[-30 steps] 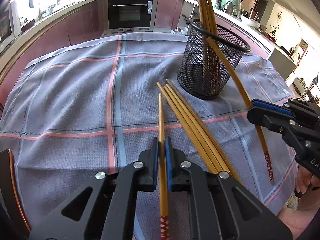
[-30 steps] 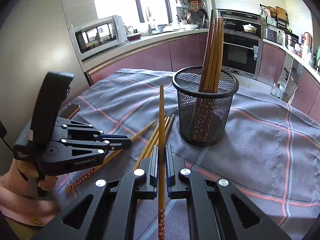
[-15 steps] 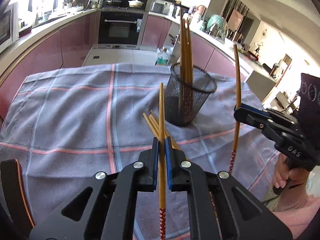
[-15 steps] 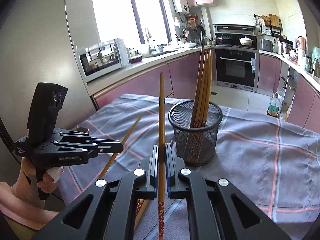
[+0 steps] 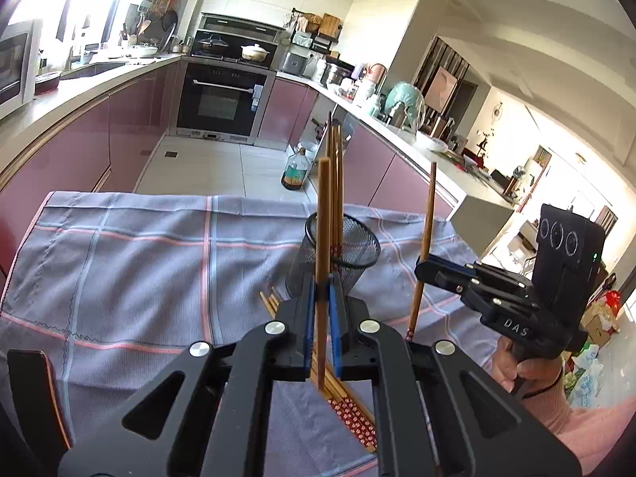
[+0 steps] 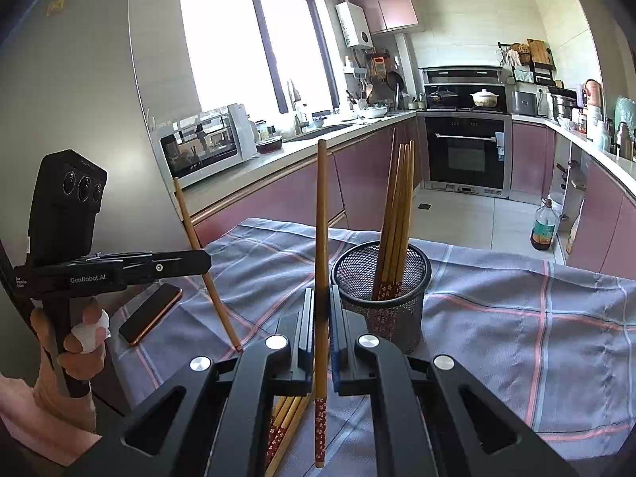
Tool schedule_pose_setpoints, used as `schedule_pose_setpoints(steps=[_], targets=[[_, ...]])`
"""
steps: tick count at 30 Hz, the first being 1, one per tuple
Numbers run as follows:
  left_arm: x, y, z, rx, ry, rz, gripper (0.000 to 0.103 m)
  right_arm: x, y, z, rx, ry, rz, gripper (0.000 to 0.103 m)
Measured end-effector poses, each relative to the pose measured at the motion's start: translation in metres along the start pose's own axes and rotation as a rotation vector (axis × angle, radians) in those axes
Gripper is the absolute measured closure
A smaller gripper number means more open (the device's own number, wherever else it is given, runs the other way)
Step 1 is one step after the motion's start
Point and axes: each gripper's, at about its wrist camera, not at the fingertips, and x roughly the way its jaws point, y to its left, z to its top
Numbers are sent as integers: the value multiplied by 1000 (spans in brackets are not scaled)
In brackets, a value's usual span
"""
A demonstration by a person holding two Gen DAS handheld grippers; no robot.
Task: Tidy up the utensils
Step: 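Lift the chopstick upright over the mesh cup with the left gripper while the right gripper does likewise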
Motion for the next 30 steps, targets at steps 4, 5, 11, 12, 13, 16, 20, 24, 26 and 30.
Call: schedule_pose_setpoints(steps=[4, 5, 11, 12, 13, 16, 20, 24, 26, 30], targets=[[-5, -2, 9, -12, -26, -23, 96, 0, 0, 5, -4, -12, -2, 98], [-6, -3, 11, -13, -31, -27, 96, -1, 0, 6, -5, -16, -4, 98], [-10, -7, 31, -7, -68, -36, 96, -2, -2, 17, -6, -46, -8, 98], [-10, -9, 35, -4, -74, -37, 96, -2, -3, 20, -5, -52, -10, 98], [-10, -9, 39, -2, -80, -37, 96, -3, -3, 23, -7, -60, -13, 98], [-12, -13, 52, 8, -101, -39, 96, -6, -4, 33, -16, -90, -24, 98], [-13, -19, 72, 25, -133, -38, 96, -8, -8, 51, -17, -136, -33, 98], [-12, -25, 90, 43, -150, -32, 96, -6, -12, 68, -16, -172, -47, 98], [-9, -28, 98, 49, -156, -27, 96, -2, -14, 73, -15, -183, -55, 98], [-4, -30, 112, 52, -157, -30, 96, 3, -20, 83, -3, -207, -66, 98]])
